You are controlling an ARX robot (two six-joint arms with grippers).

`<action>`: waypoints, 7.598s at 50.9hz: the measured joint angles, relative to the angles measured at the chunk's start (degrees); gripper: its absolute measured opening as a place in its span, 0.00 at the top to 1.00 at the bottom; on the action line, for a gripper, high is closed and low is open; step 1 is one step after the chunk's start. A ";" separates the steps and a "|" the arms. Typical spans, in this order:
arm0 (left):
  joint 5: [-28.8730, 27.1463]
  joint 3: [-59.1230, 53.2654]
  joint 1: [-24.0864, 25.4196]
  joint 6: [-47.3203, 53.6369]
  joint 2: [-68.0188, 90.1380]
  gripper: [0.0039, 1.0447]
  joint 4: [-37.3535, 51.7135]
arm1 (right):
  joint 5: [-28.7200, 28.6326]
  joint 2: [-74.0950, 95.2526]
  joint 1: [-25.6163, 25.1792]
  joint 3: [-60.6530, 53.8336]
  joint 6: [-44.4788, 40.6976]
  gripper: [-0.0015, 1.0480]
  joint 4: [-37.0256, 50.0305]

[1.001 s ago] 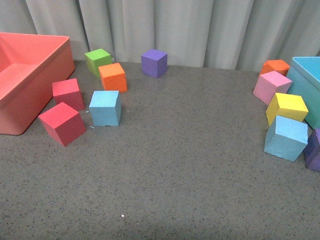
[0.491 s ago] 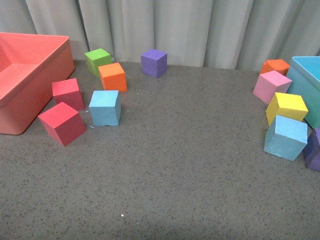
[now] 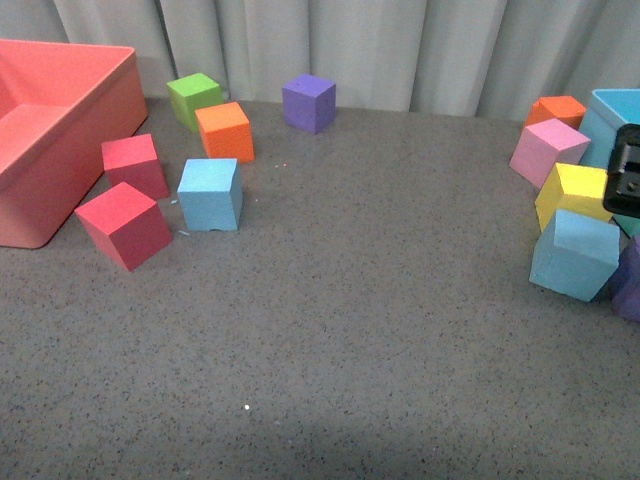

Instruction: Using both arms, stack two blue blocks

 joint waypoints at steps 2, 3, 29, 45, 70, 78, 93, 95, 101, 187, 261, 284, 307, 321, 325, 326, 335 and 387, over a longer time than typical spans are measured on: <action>0.00 0.00 0.00 0.00 0.00 0.06 0.00 | -0.57 1.99 0.17 2.05 0.98 0.09 -1.53; -0.02 0.00 0.00 0.00 0.00 0.06 0.00 | -0.74 3.13 0.35 3.39 1.86 0.09 -2.54; 0.00 0.00 0.00 0.00 0.00 0.06 0.00 | 0.37 17.33 3.06 17.25 9.60 0.09 -13.68; 0.00 0.00 0.00 0.00 0.00 0.06 0.00 | 0.76 20.63 2.93 19.50 10.78 0.09 -13.90; 0.00 0.00 0.00 0.00 0.00 0.06 0.00 | 0.33 27.50 1.60 26.23 12.26 0.30 -18.88; 0.00 0.00 0.00 0.00 0.00 0.06 0.00 | 0.13 27.56 1.46 26.34 12.44 0.50 -19.21; 0.00 0.00 0.00 0.02 0.00 0.06 0.00 | -2.82 27.36 5.42 28.94 10.71 0.58 -18.36; 0.00 0.00 0.00 0.02 0.00 0.06 0.00 | -3.28 27.47 6.58 30.10 10.05 0.59 -18.38; 0.00 0.00 0.00 0.00 0.00 0.06 0.00 | -4.48 29.20 10.58 35.15 8.15 0.59 -20.28; -0.02 0.00 0.00 0.00 -0.02 0.06 -0.02 | 8.28 23.67 16.17 10.54 -13.55 0.44 39.36; 0.00 0.00 0.00 0.00 -0.02 0.06 -0.02 | -10.58 -60.87 -4.15 -45.92 -16.76 0.99 34.73; 0.00 0.00 0.00 0.00 -0.02 0.06 0.00 | -10.58 -76.41 -4.15 -46.21 -16.76 0.99 20.24; 0.00 0.00 0.00 0.00 -0.02 0.06 -0.02 | -10.58 -86.38 -4.15 -46.23 -16.76 0.99 10.43; 0.00 0.00 0.00 0.00 -0.02 0.06 -0.02 | -10.71 -97.26 -4.15 -46.18 -16.76 0.99 -0.74; 0.00 0.00 0.00 0.00 -0.02 0.06 -0.02 | -10.71 -97.42 -4.15 -46.18 -16.76 0.99 -0.98; 0.00 0.00 0.00 0.00 -0.02 0.06 -0.02 | -10.71 -97.42 -4.15 -46.18 -16.76 0.99 -1.01; -0.02 0.00 0.00 0.00 -0.02 0.06 -0.02 | -10.73 -97.46 -4.15 -46.18 -16.79 0.65 -1.03; -1.77 55.12 -7.89 -4.31 102.20 0.06 -0.81 | -10.73 -97.48 -4.15 -46.18 -16.74 0.09 -1.03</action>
